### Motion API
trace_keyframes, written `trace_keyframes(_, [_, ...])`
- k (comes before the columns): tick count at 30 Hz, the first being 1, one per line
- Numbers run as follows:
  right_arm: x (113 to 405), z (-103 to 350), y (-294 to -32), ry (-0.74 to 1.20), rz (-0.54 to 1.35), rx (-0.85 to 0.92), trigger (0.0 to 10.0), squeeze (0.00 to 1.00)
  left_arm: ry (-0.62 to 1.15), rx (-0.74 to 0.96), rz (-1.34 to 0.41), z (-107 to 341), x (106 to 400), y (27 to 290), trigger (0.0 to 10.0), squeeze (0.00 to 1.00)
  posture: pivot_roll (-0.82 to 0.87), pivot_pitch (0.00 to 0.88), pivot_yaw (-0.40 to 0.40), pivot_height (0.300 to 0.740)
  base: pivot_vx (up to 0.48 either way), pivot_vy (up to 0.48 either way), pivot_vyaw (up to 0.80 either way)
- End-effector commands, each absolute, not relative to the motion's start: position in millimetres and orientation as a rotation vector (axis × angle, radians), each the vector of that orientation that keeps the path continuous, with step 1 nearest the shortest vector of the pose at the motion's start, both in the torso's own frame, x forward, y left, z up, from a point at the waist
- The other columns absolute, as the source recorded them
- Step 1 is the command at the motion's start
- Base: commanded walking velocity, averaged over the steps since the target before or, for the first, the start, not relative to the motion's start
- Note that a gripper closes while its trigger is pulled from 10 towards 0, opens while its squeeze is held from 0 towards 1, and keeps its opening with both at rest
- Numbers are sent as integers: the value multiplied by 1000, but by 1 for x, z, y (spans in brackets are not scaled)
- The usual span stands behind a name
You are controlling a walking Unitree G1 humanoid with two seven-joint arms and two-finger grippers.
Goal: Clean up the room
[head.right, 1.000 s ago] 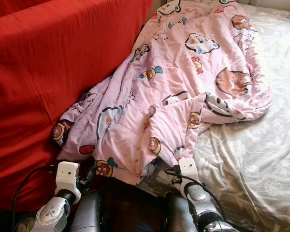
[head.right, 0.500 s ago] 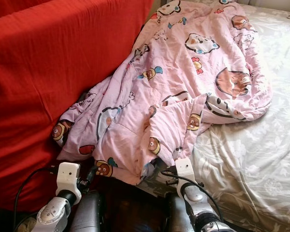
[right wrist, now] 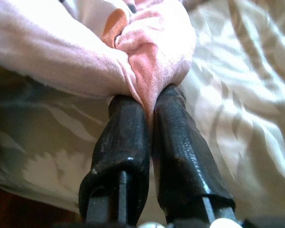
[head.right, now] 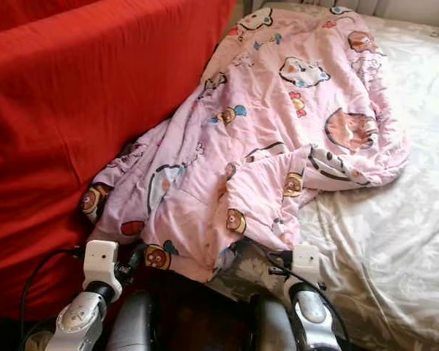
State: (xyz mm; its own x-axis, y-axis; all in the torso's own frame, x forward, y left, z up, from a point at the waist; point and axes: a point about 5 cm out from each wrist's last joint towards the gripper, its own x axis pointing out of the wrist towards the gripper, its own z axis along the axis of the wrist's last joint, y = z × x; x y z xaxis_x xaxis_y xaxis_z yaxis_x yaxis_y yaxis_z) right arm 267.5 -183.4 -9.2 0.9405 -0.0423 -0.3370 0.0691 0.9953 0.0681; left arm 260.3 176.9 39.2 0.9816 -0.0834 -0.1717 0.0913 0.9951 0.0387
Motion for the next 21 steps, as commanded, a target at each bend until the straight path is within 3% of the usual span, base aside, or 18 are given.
trace_keyframes(1, [265,-10,-183,332,-65,96,10000,0,183,33,-76,35,258,179,10000,0,109,87,-18,616,0,0,0])
trace_keyframes(21, [269,-7,-176,309,-51,123,10000,0,254,14,-31,12,254,189,10000,0,104,22,-22,711,0,0,0])
